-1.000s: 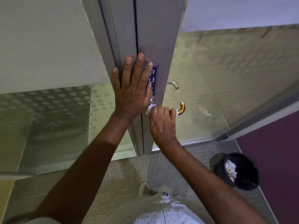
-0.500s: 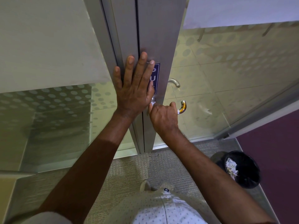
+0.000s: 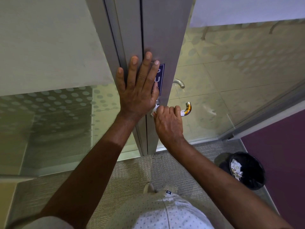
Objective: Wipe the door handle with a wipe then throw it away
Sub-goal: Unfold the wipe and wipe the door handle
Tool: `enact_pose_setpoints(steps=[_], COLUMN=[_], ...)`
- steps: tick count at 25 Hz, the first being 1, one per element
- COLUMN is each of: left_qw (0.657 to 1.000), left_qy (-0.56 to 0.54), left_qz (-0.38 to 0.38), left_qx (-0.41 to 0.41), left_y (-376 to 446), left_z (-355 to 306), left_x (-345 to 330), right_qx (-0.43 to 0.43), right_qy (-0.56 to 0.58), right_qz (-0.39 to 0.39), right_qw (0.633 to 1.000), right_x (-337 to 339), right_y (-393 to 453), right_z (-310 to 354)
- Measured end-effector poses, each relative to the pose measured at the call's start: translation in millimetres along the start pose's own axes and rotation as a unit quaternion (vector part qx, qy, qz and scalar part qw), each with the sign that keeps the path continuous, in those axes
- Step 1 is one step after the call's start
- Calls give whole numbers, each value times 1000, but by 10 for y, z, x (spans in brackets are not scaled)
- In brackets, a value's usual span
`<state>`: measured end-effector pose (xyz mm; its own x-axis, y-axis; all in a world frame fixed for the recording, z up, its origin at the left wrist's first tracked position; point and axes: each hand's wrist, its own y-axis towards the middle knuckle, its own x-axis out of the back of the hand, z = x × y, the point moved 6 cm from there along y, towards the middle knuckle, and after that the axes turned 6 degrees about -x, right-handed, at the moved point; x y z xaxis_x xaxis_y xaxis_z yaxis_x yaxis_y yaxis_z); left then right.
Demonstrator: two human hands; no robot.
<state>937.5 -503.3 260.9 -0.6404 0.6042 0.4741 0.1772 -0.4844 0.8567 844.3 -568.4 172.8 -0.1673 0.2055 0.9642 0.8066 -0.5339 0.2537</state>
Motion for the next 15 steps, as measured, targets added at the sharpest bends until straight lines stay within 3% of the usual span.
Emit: enact_pose_setpoints(steps=[3, 6, 8, 11, 15], left_qw=[1000, 1000, 1000, 1000, 1000], left_qy=[0, -4, -8, -19, -26], left_qz=[-3, 4, 9, 13, 15], left_qx=[-1, -5, -3, 3, 4], left_y=[13, 21, 28, 25, 42], left_z=[-10, -10, -3, -2, -1], left_x=[37, 49, 55, 52, 49], right_qx=[-1, 13, -2, -27, -8], right_qy=[-6, 4, 43, 115, 73], right_qz=[72, 91, 65, -35, -48], right_qw=[997, 996, 997, 992, 996], right_x=[62, 90, 105, 64, -58], right_y=[134, 183, 153, -48, -155], right_z=[59, 68, 32, -92, -119])
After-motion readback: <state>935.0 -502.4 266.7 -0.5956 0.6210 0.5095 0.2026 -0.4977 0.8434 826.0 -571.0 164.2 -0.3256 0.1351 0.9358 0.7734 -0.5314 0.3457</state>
